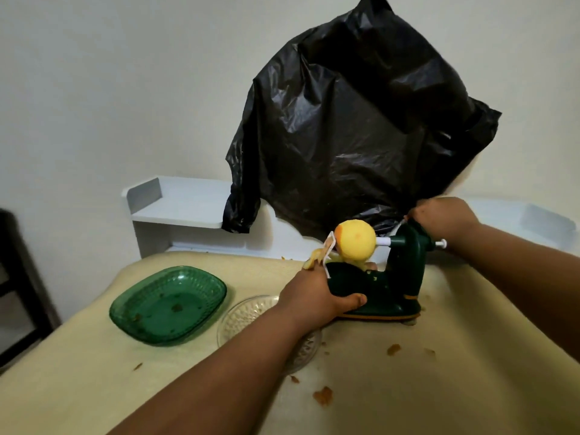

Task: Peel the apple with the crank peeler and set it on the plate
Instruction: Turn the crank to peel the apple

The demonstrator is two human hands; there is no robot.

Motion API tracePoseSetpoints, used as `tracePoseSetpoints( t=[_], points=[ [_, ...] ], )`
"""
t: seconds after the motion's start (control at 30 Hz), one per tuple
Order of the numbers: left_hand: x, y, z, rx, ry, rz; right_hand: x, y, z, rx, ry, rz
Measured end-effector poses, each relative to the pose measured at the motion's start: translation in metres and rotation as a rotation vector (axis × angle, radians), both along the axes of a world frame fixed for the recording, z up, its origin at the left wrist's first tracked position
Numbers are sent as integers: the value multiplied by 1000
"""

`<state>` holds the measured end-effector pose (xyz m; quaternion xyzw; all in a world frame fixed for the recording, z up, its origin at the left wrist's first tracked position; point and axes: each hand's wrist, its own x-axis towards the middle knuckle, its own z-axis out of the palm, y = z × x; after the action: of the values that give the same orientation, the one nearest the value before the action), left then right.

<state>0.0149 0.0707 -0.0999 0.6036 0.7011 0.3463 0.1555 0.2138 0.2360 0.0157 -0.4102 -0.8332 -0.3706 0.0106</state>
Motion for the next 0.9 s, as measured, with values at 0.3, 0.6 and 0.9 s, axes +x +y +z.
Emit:
tracePoseSetpoints(
  t=[0.3, 0.6, 0.9],
  points=[
    [-1, -1, -2, -8, -10, -12, 20, -42, -52, -171, 225, 49],
    [0, -2, 2, 13, -82, -57, 57, -97, -58, -94, 124, 19],
    [-1, -3, 2, 0, -106, -57, 59, -111, -13, 81, 111, 123]
  ],
)
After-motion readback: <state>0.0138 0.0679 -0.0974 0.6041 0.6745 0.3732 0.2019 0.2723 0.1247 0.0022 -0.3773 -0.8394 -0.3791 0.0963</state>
